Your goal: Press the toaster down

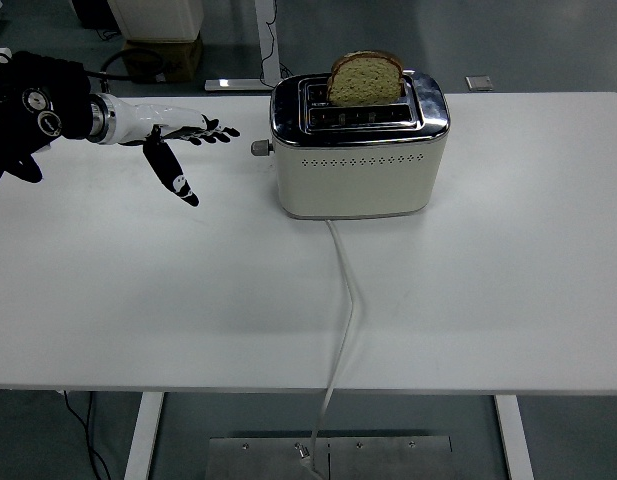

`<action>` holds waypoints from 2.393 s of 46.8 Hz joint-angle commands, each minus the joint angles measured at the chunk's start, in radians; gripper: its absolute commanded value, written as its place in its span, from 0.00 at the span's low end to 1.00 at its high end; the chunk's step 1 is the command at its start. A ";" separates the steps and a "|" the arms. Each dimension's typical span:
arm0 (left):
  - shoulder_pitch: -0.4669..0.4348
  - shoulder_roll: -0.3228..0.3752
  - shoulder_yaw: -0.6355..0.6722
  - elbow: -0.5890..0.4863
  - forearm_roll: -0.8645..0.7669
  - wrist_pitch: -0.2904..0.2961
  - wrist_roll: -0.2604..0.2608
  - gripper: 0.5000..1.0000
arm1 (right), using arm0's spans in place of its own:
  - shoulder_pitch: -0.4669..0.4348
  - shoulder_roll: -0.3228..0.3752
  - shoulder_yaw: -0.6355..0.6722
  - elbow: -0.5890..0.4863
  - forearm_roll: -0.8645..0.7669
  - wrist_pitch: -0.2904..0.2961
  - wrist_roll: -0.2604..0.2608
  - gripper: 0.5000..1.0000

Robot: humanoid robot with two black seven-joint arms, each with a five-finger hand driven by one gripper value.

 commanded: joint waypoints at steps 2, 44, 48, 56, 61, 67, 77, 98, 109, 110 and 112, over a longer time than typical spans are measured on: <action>0.000 -0.022 0.000 0.016 0.018 -0.002 0.000 1.00 | 0.000 0.000 0.000 0.000 0.001 0.000 0.000 1.00; 0.029 -0.117 0.000 0.079 0.024 0.001 0.000 1.00 | 0.000 0.000 0.000 0.000 0.001 0.000 0.000 1.00; 0.037 -0.119 0.000 0.079 0.024 0.003 0.000 1.00 | 0.000 0.000 0.000 0.000 0.001 0.000 0.000 1.00; 0.051 -0.127 0.000 0.080 0.024 0.006 0.000 1.00 | 0.000 0.000 0.000 0.000 -0.001 0.000 0.000 1.00; 0.052 -0.128 0.000 0.085 0.024 0.006 0.000 1.00 | 0.000 0.000 0.000 0.000 -0.001 0.000 0.000 1.00; 0.055 -0.137 0.000 0.100 0.024 0.006 -0.002 1.00 | 0.000 0.000 0.000 0.000 -0.001 0.000 0.000 1.00; 0.071 -0.145 0.000 0.106 0.024 0.015 -0.002 1.00 | 0.000 0.000 0.000 0.000 -0.001 0.000 0.000 1.00; 0.097 -0.165 0.000 0.145 0.024 0.024 -0.003 1.00 | 0.000 0.000 0.000 0.000 -0.001 0.000 0.000 1.00; 0.112 -0.177 0.000 0.149 0.024 0.038 -0.003 1.00 | -0.001 0.000 0.000 0.000 -0.001 0.000 0.000 1.00; 0.114 -0.177 0.000 0.149 0.024 0.038 -0.003 1.00 | -0.001 0.000 0.000 0.000 -0.001 0.000 0.000 1.00; 0.117 -0.177 -0.001 0.149 0.024 0.038 -0.002 1.00 | -0.001 0.000 0.000 0.000 -0.001 0.000 0.000 1.00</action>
